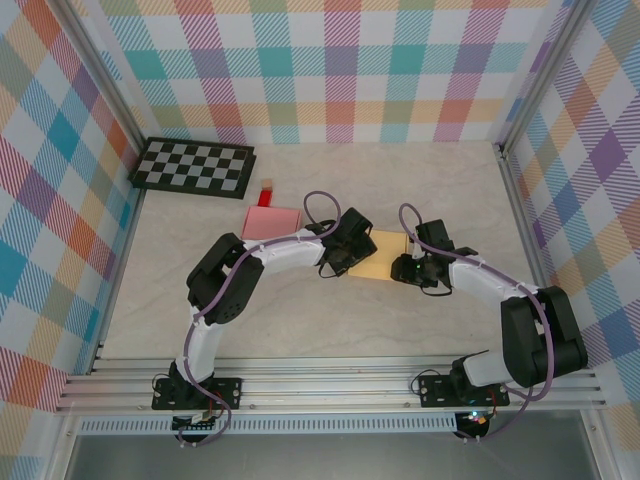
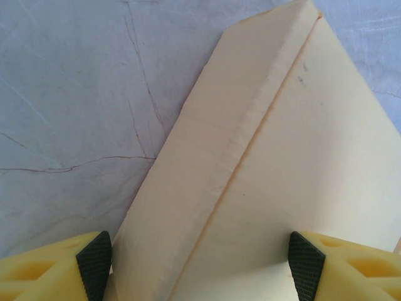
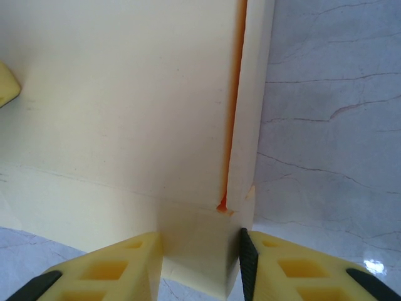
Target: Fold the paper box
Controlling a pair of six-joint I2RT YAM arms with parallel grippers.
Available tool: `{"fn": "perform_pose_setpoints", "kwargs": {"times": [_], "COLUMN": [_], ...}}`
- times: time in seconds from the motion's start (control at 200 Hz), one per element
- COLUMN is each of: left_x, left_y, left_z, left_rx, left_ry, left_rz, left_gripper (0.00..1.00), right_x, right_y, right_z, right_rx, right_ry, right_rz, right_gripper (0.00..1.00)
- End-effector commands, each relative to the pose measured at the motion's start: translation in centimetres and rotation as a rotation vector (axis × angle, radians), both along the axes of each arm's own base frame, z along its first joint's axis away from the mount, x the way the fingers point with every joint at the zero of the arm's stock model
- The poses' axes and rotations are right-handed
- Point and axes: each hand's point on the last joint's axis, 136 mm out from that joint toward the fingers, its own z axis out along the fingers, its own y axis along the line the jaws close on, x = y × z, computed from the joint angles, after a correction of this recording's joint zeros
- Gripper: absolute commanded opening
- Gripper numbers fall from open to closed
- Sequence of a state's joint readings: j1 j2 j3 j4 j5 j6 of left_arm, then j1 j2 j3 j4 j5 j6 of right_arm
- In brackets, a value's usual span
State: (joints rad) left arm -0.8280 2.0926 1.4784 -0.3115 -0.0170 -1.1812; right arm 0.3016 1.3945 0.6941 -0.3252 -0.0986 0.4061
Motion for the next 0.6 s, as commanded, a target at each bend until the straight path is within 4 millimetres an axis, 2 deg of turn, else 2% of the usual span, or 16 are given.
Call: {"fn": "perform_pose_setpoints", "kwargs": {"times": [0.0,0.37,0.595], "left_x": [-2.24,-2.15,-2.11], "left_y": [3.26,3.27,3.29], "left_z": [-5.34,-5.3,-5.16], "left_rx": [0.161,0.161,0.161], "left_ry": [0.125,0.123,0.123], "left_rz": [-0.004,-0.003,-0.004], "left_gripper": [0.75,0.75,0.75], "right_x": [-0.13,0.09,0.45], "right_y": [0.9,1.05,0.39], "right_z": [0.97,1.55,1.31], "right_rx": [0.045,0.052,0.003], "right_ry": [0.008,0.001,-0.017], "right_rz": [0.012,0.014,0.02], "right_gripper": [0.39,0.4,0.4]}}
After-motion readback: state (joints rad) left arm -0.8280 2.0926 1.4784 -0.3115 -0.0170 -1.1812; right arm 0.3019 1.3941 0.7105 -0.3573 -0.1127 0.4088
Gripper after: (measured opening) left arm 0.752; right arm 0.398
